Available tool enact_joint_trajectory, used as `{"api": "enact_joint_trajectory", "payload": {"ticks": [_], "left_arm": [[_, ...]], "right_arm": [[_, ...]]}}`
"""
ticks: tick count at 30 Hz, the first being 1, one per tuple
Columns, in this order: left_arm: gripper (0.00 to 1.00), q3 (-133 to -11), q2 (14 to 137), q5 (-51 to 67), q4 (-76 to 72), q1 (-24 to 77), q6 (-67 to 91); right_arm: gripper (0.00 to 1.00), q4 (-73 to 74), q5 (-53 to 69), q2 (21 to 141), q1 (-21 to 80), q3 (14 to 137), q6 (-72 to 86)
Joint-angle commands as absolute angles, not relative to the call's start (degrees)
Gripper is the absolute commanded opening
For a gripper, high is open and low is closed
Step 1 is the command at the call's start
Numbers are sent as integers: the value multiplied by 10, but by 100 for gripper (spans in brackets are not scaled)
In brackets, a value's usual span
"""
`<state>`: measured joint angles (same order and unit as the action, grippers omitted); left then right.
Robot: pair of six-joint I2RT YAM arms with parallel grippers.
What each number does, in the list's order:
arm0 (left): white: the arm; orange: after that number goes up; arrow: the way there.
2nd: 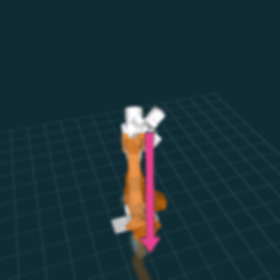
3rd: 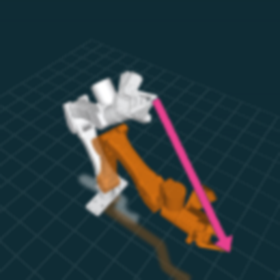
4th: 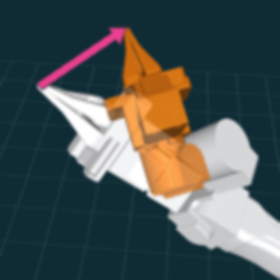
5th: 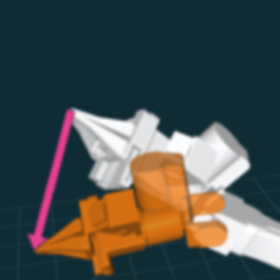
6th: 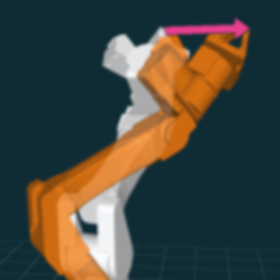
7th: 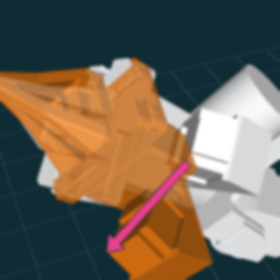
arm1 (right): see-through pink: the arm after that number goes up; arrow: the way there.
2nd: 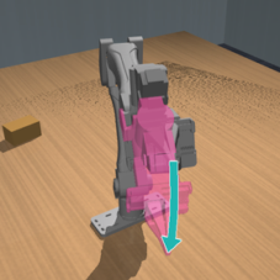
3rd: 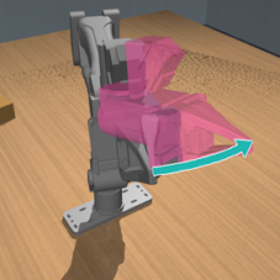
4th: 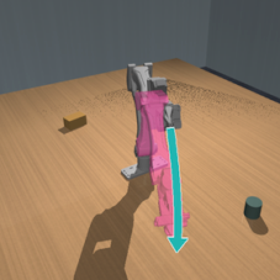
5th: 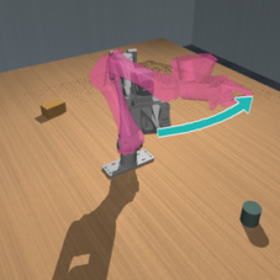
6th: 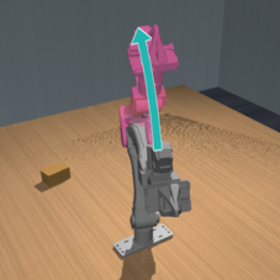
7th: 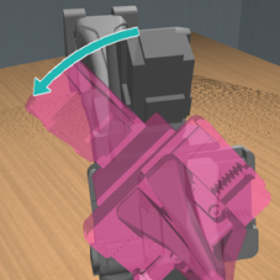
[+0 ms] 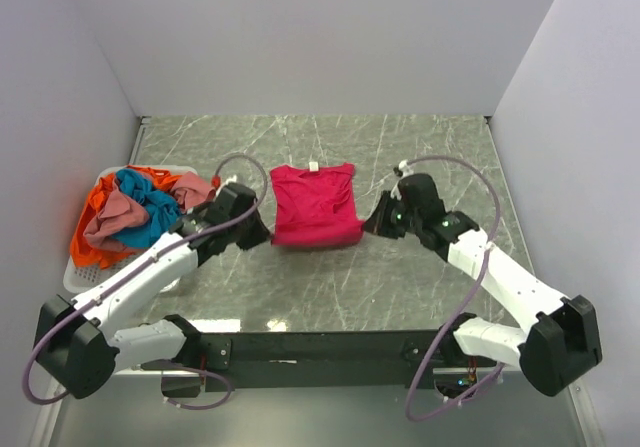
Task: Fold and stack the t-shirts
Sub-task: Fold the tshirt
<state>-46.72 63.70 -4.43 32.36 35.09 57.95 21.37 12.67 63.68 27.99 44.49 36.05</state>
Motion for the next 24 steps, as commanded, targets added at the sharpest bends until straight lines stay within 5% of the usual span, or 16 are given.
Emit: {"api": "enact_joint_trajectory", "payload": {"ticks": [1,24], "left_arm": [[1,-534,656,-89,309,324,539],[1,-806,934,-46,231,190,432]], "right_arm": [[0,245,98,670,258,514,316],[0,203,196,948,149,812,282]]}}
